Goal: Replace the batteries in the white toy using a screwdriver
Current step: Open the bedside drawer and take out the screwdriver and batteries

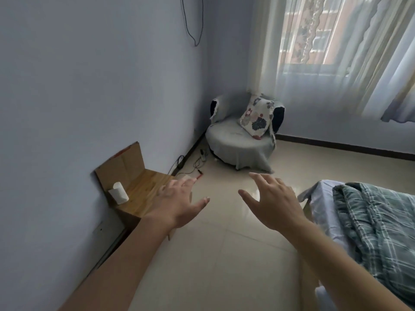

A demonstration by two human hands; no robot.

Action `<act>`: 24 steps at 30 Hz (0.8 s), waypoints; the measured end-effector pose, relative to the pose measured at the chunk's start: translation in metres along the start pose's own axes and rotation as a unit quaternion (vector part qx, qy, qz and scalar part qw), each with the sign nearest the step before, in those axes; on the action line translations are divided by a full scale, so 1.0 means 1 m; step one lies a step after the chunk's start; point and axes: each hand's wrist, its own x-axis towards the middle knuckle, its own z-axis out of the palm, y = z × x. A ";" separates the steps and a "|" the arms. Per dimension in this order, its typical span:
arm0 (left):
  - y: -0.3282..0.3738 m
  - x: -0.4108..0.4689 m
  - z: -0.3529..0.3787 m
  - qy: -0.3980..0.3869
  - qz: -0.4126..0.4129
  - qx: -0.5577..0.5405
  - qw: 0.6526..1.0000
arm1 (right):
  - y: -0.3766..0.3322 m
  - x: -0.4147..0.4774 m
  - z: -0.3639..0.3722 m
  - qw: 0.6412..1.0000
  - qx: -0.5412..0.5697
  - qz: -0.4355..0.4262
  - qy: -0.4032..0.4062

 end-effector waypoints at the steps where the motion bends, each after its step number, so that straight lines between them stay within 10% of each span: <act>1: -0.003 0.010 0.003 -0.004 -0.005 0.000 1.000 | 0.002 0.011 0.007 1.000 0.000 -0.003 -0.006; 24: -0.103 0.319 0.029 -0.019 -0.090 -0.003 0.996 | -0.001 0.358 0.120 0.995 0.039 -0.065 -0.064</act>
